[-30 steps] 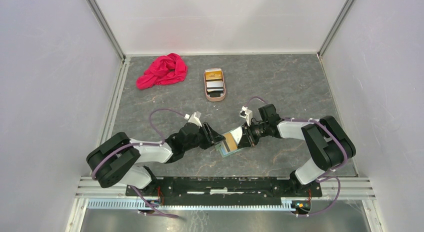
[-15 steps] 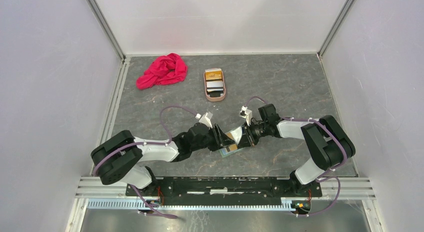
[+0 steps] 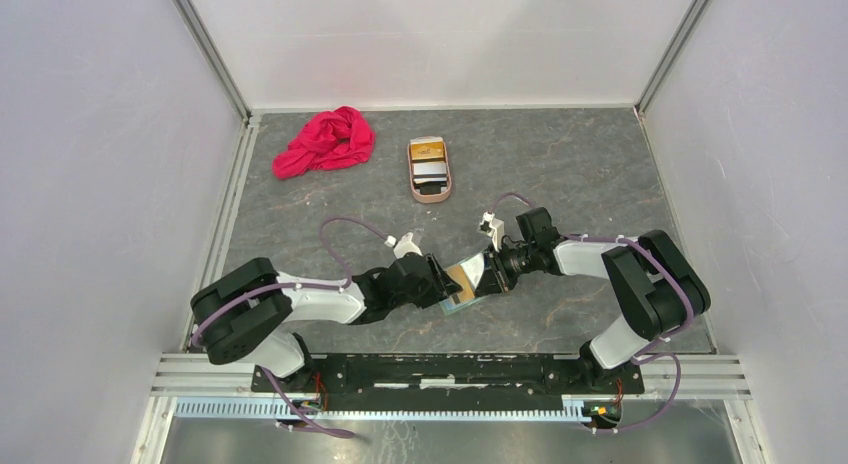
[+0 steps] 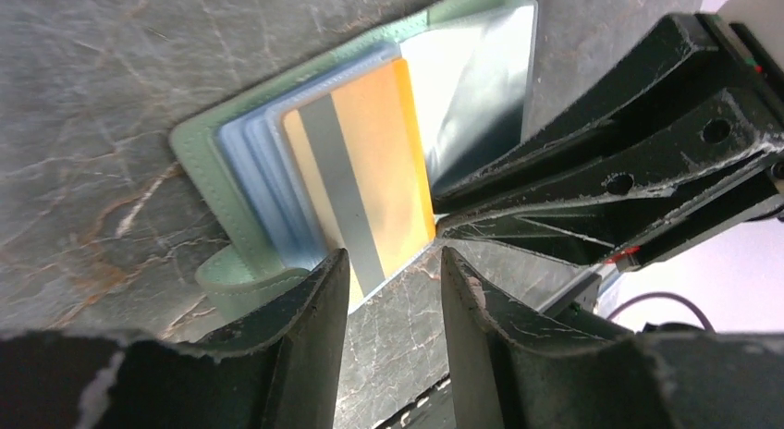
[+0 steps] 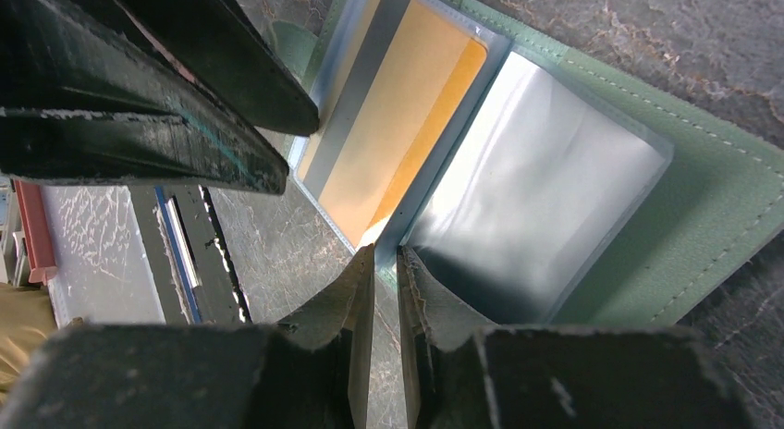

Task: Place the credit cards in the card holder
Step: Open the card holder at the center of the board.

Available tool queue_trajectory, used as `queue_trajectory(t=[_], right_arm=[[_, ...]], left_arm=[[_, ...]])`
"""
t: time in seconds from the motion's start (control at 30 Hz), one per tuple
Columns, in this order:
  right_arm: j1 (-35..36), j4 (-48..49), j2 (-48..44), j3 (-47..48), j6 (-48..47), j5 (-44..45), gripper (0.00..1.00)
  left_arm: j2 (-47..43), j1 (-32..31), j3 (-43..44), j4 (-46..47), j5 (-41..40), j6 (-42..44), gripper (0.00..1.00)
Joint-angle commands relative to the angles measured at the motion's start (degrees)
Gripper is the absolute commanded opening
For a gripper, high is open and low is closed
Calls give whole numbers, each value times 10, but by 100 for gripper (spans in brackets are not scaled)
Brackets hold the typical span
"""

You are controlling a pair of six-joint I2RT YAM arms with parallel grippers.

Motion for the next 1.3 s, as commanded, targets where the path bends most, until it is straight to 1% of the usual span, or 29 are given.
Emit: queue_trajectory(t=[0.0, 0.1, 0.23, 0.3, 0.67, 1.07, 1.27], right_arm=[[4, -23, 18, 1, -21, 44, 21], [5, -23, 17, 2, -21, 43, 21], [4, -24, 18, 3, -22, 45, 21], [5, -25, 19, 3, -23, 45, 21], [5, -27, 20, 4, -26, 46, 21], [5, -27, 19, 4, -27, 46, 21], [5, -28, 20, 4, -28, 46, 21]], left_arm=[[-36, -6, 1, -58, -85, -35, 49], [-58, -5, -8, -65, -102, -36, 50], [-62, -5, -15, -54, -92, -32, 51], [-59, -5, -22, -29, -84, -31, 52], [-44, -4, -38, 34, -72, -35, 52], [-21, 0, -43, 54, -67, -41, 52], [-10, 4, -51, 87, -53, -43, 52]])
